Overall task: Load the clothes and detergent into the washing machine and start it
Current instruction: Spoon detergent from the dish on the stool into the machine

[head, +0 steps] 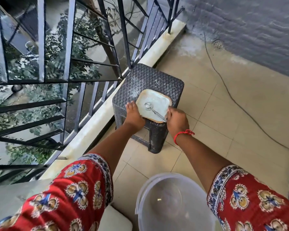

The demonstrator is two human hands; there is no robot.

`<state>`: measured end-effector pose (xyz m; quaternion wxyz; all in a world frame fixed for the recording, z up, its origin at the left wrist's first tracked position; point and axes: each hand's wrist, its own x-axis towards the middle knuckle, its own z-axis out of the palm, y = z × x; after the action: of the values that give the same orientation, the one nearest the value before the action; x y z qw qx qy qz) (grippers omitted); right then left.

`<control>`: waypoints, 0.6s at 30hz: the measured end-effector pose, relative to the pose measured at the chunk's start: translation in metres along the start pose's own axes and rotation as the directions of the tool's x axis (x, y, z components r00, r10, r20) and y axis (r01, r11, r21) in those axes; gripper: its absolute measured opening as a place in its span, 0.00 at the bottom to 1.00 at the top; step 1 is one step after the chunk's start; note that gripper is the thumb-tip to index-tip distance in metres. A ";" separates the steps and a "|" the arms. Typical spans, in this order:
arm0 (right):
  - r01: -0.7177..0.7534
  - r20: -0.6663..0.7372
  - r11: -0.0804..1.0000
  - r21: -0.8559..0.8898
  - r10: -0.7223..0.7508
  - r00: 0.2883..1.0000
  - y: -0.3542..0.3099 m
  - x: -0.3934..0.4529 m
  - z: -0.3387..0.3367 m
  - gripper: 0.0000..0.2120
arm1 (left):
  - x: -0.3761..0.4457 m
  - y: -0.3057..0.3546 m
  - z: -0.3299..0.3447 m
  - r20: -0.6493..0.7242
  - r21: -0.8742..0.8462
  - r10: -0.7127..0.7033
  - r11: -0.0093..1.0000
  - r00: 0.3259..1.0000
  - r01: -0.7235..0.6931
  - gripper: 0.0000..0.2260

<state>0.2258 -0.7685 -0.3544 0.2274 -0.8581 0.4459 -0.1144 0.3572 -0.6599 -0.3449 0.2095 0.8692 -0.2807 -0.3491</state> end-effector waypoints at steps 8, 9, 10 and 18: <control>0.453 0.151 0.888 -0.082 -0.438 0.886 -0.081 -0.031 -0.074 0.20 | -0.085 0.018 -0.046 -0.197 0.091 -0.124 0.985 0.973 0.144 0.39; 0.493 0.164 0.866 -0.080 -0.477 0.864 -0.098 -0.038 -0.089 0.21 | -0.102 0.019 -0.055 -0.228 0.086 -0.127 0.985 0.965 0.150 0.38; 0.530 0.168 0.845 -0.069 -0.513 0.842 -0.114 -0.046 -0.103 0.21 | -0.122 0.021 -0.064 -0.249 0.082 -0.124 0.986 0.961 0.148 0.37; 0.706 0.164 0.707 -0.040 -0.693 0.702 -0.235 -0.169 -0.180 0.25 | -0.310 -0.002 -0.137 -0.418 0.222 -0.067 0.960 0.906 0.173 0.36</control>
<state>0.2240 -0.5654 -0.0810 0.1538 -0.9790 0.0751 -0.1108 0.2713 -0.4386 -0.1029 0.1283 0.9579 -0.2190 -0.1345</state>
